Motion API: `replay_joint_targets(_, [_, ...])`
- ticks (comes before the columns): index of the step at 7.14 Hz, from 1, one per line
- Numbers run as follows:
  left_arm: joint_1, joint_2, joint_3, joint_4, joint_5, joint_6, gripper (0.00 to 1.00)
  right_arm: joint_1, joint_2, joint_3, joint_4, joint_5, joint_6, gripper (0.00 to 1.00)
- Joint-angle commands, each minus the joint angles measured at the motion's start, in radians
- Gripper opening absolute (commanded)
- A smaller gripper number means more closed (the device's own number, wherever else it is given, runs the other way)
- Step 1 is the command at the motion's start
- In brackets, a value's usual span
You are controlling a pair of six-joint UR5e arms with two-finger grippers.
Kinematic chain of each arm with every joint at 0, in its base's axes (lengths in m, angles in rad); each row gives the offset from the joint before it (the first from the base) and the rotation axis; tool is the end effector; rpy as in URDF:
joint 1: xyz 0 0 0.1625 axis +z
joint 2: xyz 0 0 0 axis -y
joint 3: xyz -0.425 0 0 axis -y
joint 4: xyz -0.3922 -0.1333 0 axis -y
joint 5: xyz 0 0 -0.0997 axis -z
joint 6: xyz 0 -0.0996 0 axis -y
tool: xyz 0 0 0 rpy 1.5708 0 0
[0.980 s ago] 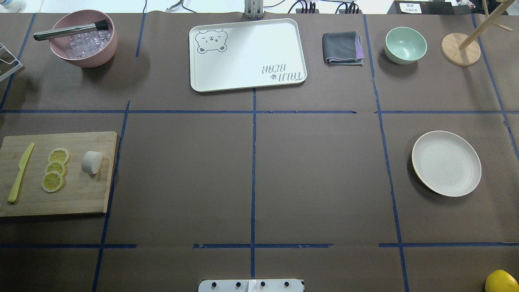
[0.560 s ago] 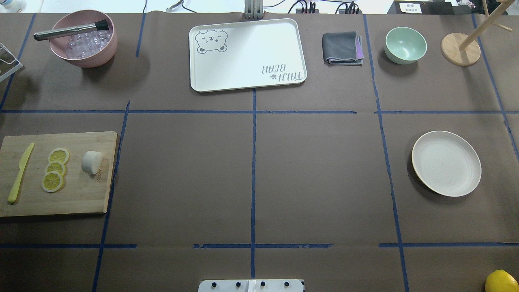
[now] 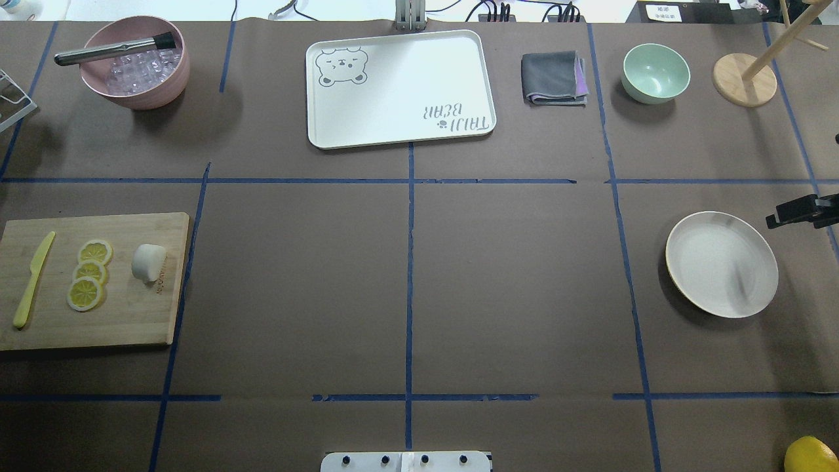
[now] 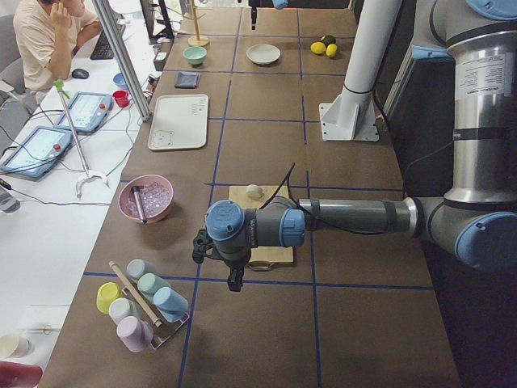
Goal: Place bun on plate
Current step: 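Reach the right gripper to the white plate rim and grip it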
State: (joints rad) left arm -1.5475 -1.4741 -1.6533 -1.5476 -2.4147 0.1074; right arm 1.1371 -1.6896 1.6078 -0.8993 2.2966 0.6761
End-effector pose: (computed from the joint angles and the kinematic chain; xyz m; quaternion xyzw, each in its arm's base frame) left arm -0.0484 -0.4495 0.6610 0.0002 0.4098 0.0519 0.9107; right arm -0.1344 -0.4500 0.6230 0.0520 -0.4318 0.0058 0.9004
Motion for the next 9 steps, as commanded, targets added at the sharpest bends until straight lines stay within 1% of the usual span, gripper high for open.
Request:
replay_joint_targets(1, [0.001, -0.002, 0.004, 0.0, 0.0, 0.0, 1.0, -0.104, -0.021, -0.052, 0.111, -0.064, 0.094, 0.98])
replay_joint_targets(2, [0.001, 0.0, 0.004, 0.0, 0.0, 0.0, 1.0, -0.108, -0.028, -0.054, 0.111, -0.068, 0.091, 0.91])
replay_joint_targets(3, [0.001, -0.002, 0.004, 0.0, 0.0, 0.0, 1.0, -0.109, -0.042, -0.054, 0.111, -0.068, 0.091, 0.8])
replay_joint_targets(4, [0.001, 0.0, 0.004, 0.001, 0.0, 0.0, 1.0, -0.109, -0.045, -0.054, 0.111, -0.066, 0.089, 0.39])
replay_joint_targets(5, [0.001, 0.0, 0.004, 0.001, 0.0, 0.0, 1.0, -0.109, -0.044, -0.054, 0.109, -0.065, 0.089, 0.12])
replay_joint_targets(6, [0.001, 0.0, 0.004, 0.001, 0.0, 0.0, 1.0, -0.109, -0.042, -0.051, 0.109, -0.059, 0.088, 0.01])
replay_joint_targets(8, [0.001, 0.0, 0.004, 0.001, -0.001, 0.0, 1.0, -0.109, -0.03, -0.039, 0.109, -0.048, 0.091, 0.0])
replay_joint_targets(9, [0.001, 0.0, 0.004, 0.001, 0.0, 0.0, 1.0, -0.112, -0.009, -0.01, 0.1, -0.011, 0.092, 0.0])
